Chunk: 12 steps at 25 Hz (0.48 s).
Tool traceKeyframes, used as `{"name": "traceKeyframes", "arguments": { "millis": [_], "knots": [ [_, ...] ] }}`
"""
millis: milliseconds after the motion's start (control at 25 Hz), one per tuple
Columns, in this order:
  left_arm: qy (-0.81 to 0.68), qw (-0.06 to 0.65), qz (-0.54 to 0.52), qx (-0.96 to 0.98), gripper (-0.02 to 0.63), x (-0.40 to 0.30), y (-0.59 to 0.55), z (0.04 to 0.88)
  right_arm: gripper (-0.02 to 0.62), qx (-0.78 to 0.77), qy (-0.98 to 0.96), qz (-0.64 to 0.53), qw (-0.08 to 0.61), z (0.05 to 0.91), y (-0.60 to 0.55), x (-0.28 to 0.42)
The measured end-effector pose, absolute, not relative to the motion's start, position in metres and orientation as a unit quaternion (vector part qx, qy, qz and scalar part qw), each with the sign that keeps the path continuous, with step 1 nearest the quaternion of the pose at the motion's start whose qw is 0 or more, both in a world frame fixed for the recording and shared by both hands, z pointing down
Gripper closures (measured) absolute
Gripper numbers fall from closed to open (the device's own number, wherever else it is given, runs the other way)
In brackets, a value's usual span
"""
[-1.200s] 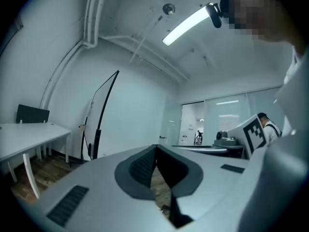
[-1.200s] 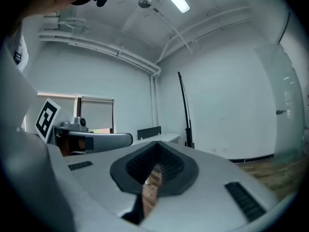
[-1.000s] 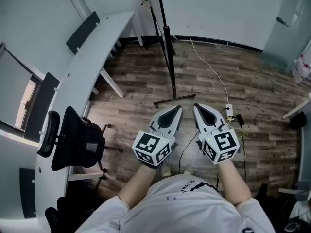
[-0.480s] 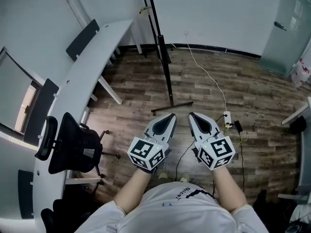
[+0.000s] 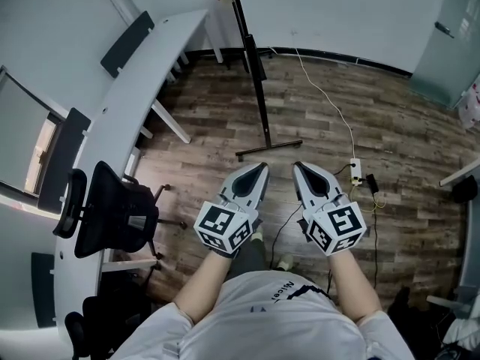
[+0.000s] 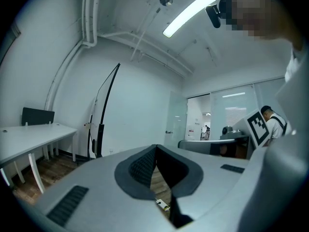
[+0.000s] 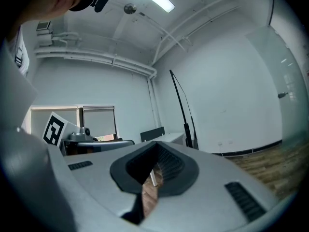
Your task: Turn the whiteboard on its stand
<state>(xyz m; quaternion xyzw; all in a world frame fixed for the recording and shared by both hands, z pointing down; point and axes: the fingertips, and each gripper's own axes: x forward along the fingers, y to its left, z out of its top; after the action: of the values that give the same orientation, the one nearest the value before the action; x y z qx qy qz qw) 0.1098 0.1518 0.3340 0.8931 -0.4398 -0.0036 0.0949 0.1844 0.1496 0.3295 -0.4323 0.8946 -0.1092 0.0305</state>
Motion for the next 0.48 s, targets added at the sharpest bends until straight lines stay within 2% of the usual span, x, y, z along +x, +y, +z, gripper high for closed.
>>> {"name": "traceKeyframes", "arguments": {
  "millis": [480],
  "knots": [
    [-0.437,0.108,-0.004,0.893,0.594,0.083,0.047,0.358,0.583,-0.452,0.886,-0.103,0.020,0.333,0.050,0.159]
  ]
}}
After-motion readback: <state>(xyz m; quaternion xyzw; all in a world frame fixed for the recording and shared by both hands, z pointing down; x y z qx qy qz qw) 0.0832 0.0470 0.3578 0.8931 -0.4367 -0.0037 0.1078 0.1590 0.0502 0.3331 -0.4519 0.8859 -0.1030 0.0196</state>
